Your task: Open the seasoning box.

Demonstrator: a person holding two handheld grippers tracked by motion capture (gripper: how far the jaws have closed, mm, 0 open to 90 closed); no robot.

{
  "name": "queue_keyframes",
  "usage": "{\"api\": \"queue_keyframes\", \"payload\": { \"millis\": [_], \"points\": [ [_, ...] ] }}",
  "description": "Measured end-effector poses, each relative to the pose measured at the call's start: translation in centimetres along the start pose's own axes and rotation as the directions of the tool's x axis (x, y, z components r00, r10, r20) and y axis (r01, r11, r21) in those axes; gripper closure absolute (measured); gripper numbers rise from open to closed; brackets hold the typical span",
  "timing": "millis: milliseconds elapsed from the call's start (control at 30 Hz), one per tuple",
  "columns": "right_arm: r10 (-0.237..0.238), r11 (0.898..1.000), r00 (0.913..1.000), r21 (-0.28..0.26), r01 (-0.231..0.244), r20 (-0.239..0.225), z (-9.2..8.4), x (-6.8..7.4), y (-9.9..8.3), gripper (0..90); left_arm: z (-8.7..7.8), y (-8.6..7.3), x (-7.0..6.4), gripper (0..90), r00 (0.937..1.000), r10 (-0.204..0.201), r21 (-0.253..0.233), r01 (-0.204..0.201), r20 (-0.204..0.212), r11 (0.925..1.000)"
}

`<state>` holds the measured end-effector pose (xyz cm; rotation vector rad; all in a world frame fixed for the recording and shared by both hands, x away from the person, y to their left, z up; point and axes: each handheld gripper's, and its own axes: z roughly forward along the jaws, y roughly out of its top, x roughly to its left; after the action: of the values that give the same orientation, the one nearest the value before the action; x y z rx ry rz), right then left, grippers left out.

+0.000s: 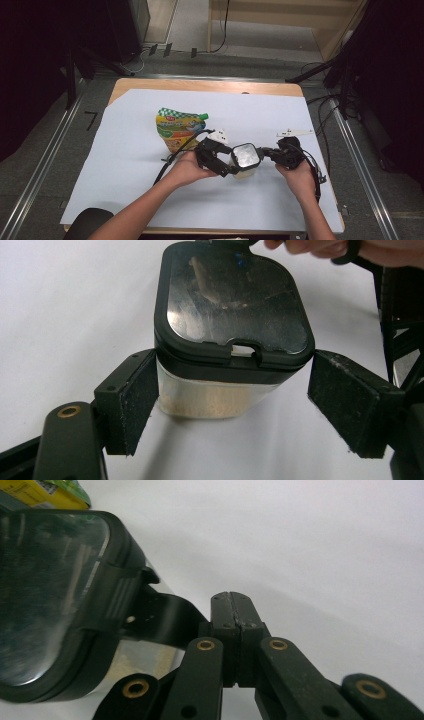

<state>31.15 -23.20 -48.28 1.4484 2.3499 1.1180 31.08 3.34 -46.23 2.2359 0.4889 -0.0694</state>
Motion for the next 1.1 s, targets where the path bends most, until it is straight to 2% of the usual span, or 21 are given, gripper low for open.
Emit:
{"api": "queue_keyframes", "payload": {
  "millis": [233,300,533,767,1100],
  "points": [
    [-0.003,1.000,0.9999,-0.002,0.003,0.016,0.3,0.1,-0.6,90.0,0.8,-0.2,-0.3,17.2,0.9997,0.007,0.018,-0.006,-0.023,0.9998],
    [-0.008,1.000,0.9999,-0.001,0.008,0.015,0.3,0.2,-0.6,90.0,1.0,-0.3,-0.5,16.4,0.9989,0.020,0.013,-0.020,-0.043,0.9997],
    [-0.012,1.000,0.9999,0.003,0.012,0.007,0.5,0.6,-0.7,90.0,1.0,-0.3,-0.8,15.9,0.9972,0.037,-0.008,-0.037,-0.065,0.9993],
    [-0.015,1.000,0.9999,0.007,0.015,0.004,0.5,1.2,-0.9,90.0,0.5,-0.2,-1.0,15.9,0.9956,0.055,-0.017,-0.056,-0.076,0.9983],
    [-0.012,1.000,0.9999,0.013,0.012,-0.005,0.4,1.6,-1.1,90.0,0.0,0.2,-1.2,15.6,0.9960,0.054,-0.039,-0.057,-0.072,0.9976]
  ]
}}
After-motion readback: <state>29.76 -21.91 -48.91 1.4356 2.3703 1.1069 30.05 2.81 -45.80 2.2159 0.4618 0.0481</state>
